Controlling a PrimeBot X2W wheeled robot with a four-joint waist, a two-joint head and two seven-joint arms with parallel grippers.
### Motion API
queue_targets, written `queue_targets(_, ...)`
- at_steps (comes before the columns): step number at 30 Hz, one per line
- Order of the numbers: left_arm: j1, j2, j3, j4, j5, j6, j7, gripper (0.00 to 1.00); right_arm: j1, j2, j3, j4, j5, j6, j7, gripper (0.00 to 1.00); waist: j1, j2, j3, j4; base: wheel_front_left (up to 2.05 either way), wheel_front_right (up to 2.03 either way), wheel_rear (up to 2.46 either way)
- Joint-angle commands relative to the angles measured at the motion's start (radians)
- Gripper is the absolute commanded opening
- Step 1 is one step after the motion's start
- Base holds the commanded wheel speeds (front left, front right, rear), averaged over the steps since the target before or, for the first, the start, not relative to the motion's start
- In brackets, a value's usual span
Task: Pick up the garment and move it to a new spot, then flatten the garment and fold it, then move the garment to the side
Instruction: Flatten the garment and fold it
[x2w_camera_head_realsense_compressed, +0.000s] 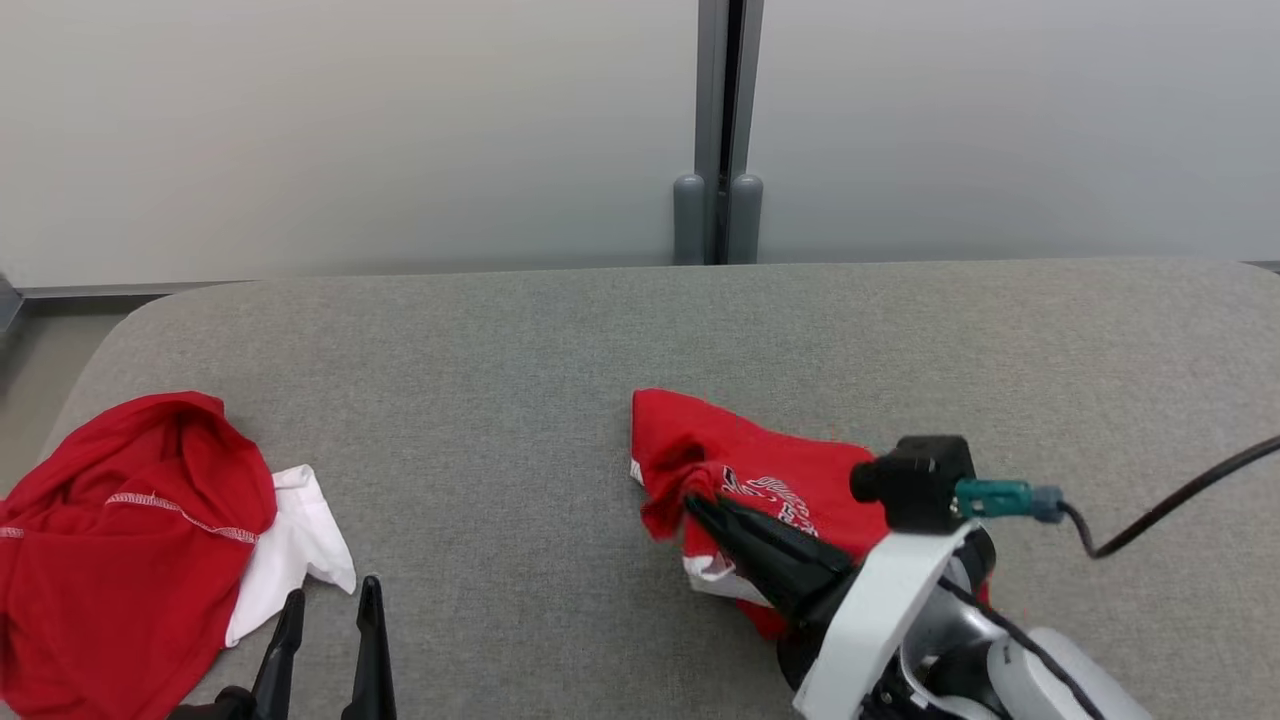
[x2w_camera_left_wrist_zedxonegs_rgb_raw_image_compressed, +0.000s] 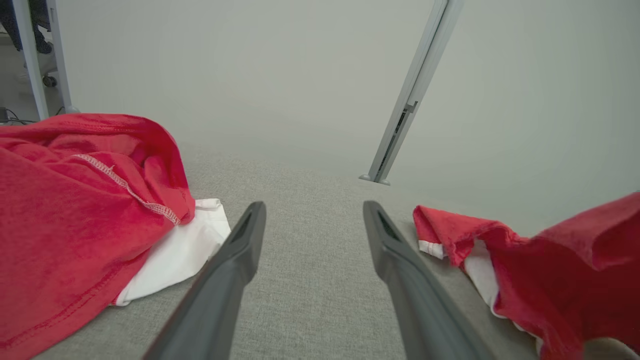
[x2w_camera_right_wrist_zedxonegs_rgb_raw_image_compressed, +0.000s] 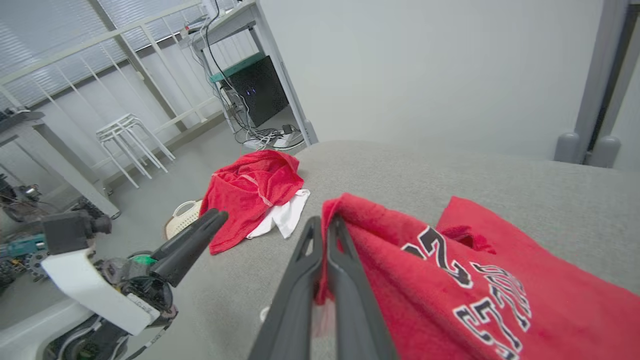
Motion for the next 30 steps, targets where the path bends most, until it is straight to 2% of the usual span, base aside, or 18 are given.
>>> queue_targets(1,-0.001,0.003,-0.001,0.001,-0.002,0.004,0.000,1.00,-0.015,0.003,-0.004,-0.012,0.015,0.002,0.013,0.00,0.0000,0.0000,-0.003,0.007,0.00,0.00,0.00)
queue_targets(5,-0.010,0.004,-0.006,0.008,-0.008,0.008,0.000,1.00,-0.094,0.046,-0.053,-0.060,0.093,0.002,0.102,0.00,0.0000,0.0000,-0.008,0.027,0.00,0.00,0.00)
queue_targets(12,-0.027,0.004,-0.016,0.008,-0.023,0.017,0.000,1.00,-0.185,0.112,-0.173,-0.059,0.191,0.002,0.213,0.00,0.0000,0.0000,-0.018,0.059,0.00,0.00,0.00)
queue_targets(18,-0.026,0.004,-0.021,0.000,-0.039,0.026,0.000,1.00,-0.083,0.102,-0.324,0.001,0.177,0.002,0.234,0.00,0.0000,0.0000,-0.019,0.057,0.00,0.00,0.00)
queue_targets(25,-0.020,0.003,-0.034,-0.004,-0.026,0.021,0.000,1.00,0.064,0.061,-0.506,0.076,0.160,0.002,0.246,0.00,0.0000,0.0000,0.000,0.006,0.00,0.00,0.00)
queue_targets(30,-0.038,0.004,-0.037,0.001,-0.016,0.013,0.000,1.00,0.091,0.044,-0.601,0.182,0.109,0.002,0.225,0.00,0.0000,0.0000,0.014,-0.035,0.00,0.00,0.00)
